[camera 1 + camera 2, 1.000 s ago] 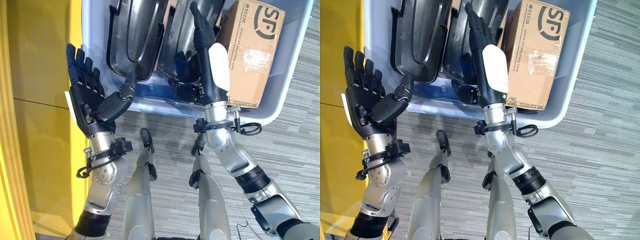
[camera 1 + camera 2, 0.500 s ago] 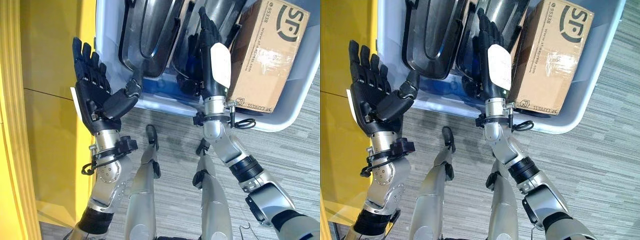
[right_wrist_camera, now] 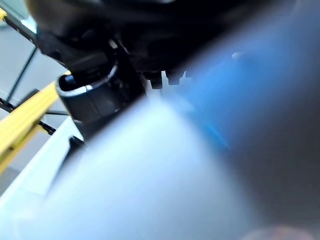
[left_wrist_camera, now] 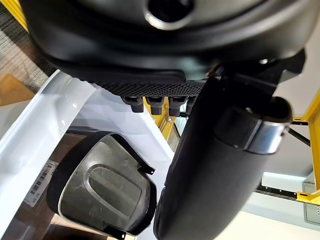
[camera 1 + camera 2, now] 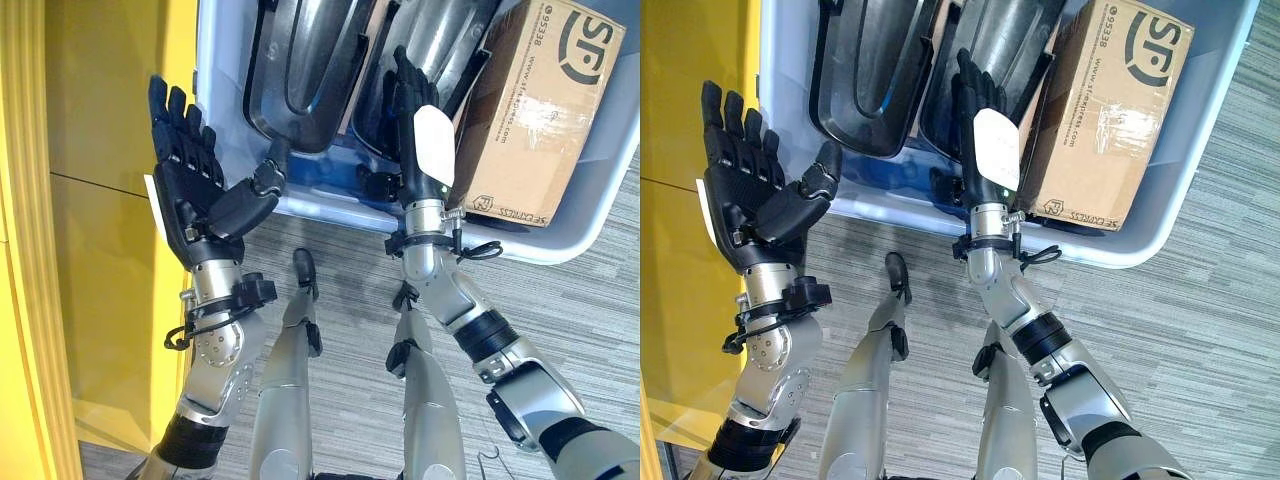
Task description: Move parts from the plastic box to the shelf.
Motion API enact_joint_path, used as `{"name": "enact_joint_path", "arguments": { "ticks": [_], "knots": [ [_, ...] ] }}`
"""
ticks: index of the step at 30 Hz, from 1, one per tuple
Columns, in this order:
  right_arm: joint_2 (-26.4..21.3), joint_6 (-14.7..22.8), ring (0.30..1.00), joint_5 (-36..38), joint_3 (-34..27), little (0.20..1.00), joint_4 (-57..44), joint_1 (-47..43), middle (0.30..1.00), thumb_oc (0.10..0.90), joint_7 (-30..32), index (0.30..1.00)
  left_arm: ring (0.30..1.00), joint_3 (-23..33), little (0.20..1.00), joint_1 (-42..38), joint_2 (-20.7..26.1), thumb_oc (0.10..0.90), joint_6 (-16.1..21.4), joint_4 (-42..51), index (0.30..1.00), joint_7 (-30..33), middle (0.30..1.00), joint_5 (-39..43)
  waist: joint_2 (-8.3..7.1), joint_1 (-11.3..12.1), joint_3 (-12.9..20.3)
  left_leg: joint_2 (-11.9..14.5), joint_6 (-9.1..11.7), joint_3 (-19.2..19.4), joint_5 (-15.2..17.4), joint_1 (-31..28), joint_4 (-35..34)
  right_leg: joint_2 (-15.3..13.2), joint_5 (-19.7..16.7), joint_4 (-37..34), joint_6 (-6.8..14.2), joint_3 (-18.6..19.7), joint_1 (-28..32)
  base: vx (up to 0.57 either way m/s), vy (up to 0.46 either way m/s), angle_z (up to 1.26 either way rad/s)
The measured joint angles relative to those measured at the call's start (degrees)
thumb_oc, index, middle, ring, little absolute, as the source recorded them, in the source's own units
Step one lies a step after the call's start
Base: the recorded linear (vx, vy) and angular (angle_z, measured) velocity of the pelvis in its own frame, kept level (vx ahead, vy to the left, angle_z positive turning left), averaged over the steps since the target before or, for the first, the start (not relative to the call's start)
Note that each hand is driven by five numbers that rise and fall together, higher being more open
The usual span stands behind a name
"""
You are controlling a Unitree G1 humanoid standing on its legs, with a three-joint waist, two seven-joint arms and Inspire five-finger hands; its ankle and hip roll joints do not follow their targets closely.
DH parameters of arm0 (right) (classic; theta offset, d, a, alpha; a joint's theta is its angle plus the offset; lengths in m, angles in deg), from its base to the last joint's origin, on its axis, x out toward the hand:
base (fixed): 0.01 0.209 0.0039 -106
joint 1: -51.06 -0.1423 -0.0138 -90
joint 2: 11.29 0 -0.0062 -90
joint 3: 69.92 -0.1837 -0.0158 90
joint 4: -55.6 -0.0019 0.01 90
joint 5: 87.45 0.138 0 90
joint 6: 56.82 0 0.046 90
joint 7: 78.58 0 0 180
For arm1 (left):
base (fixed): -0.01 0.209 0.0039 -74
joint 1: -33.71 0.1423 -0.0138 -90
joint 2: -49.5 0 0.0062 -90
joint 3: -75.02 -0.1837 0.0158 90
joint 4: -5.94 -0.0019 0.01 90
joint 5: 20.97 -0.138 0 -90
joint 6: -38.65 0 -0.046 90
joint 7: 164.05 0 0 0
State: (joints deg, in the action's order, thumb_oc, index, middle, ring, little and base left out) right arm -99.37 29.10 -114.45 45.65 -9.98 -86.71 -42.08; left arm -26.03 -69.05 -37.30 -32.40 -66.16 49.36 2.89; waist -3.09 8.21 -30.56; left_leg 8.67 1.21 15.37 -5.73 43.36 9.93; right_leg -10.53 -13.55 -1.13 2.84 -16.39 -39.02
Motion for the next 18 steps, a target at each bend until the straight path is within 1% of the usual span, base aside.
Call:
{"name": "enact_joint_path", "arguments": {
  "ticks": [8,14,15,16,17,18],
  "knots": [
    [0.7,0.0,1.000,0.0,0.8,1.000,3.5,-2.0,1.000,0.900,1.7,1.000,1.000,-0.1,1.000,0.1,0.2,0.900,0.2,0.0,1.000,-0.2,1.000,0.1,0.07,-0.1,0.0,0.1,0.0,-0.1,0.0,0.0,0.3,-0.2,0.0,0.2,0.0,0.1,0.0,0.00,0.000,0.00],
    [2.5,0.0,1.000,0.0,1.1,1.000,8.4,-4.5,1.000,0.900,2.3,1.000,1.000,-0.1,1.000,0.2,0.2,0.900,0.5,0.0,1.000,-0.4,1.000,0.1,0.15,-0.1,0.1,0.1,0.0,-0.1,0.0,0.0,0.7,-0.3,0.1,0.5,-0.2,0.3,-0.1,0.00,0.000,0.00],
    [2.6,0.1,0.758,0.0,1.2,0.758,9.9,-5.1,0.758,0.727,2.5,0.758,1.000,-0.1,1.000,0.2,0.2,0.900,0.5,0.0,1.000,-0.4,1.000,0.2,0.16,-0.1,0.1,0.1,0.0,-0.1,-0.1,0.0,0.7,-0.3,0.1,0.5,-0.2,0.4,-0.1,0.00,0.000,0.00],
    [2.6,0.0,0.616,0.0,1.5,0.616,10.3,-5.3,0.616,0.625,2.5,0.616,1.000,-0.1,1.000,0.3,0.2,0.900,0.7,0.0,1.000,-0.6,1.000,0.2,0.19,-0.1,0.1,0.1,0.0,-0.1,-0.1,0.0,0.7,-0.4,0.3,0.6,-0.1,0.4,-0.1,0.00,0.000,0.00],
    [2.6,0.1,0.327,0.0,1.8,0.327,11.1,-5.8,0.327,0.420,2.7,0.327,1.000,-0.1,1.000,0.5,0.2,0.900,1.0,0.0,1.000,-0.8,1.000,0.3,0.21,-0.2,0.1,0.1,0.0,-0.2,-0.2,0.0,0.7,-0.4,0.3,0.7,-0.1,0.4,-0.2,0.00,0.000,0.00],
    [2.6,0.2,0.300,0.0,1.9,0.300,11.7,-6.3,0.300,0.400,2.9,0.300,1.000,-0.1,1.000,0.5,0.2,0.900,1.0,0.0,1.000,-0.9,1.000,0.3,0.23,-0.2,0.1,0.1,0.0,-0.2,-0.2,0.0,0.7,-0.4,0.3,0.8,-0.1,0.4,-0.2,0.00,0.000,0.00]
  ]
}}
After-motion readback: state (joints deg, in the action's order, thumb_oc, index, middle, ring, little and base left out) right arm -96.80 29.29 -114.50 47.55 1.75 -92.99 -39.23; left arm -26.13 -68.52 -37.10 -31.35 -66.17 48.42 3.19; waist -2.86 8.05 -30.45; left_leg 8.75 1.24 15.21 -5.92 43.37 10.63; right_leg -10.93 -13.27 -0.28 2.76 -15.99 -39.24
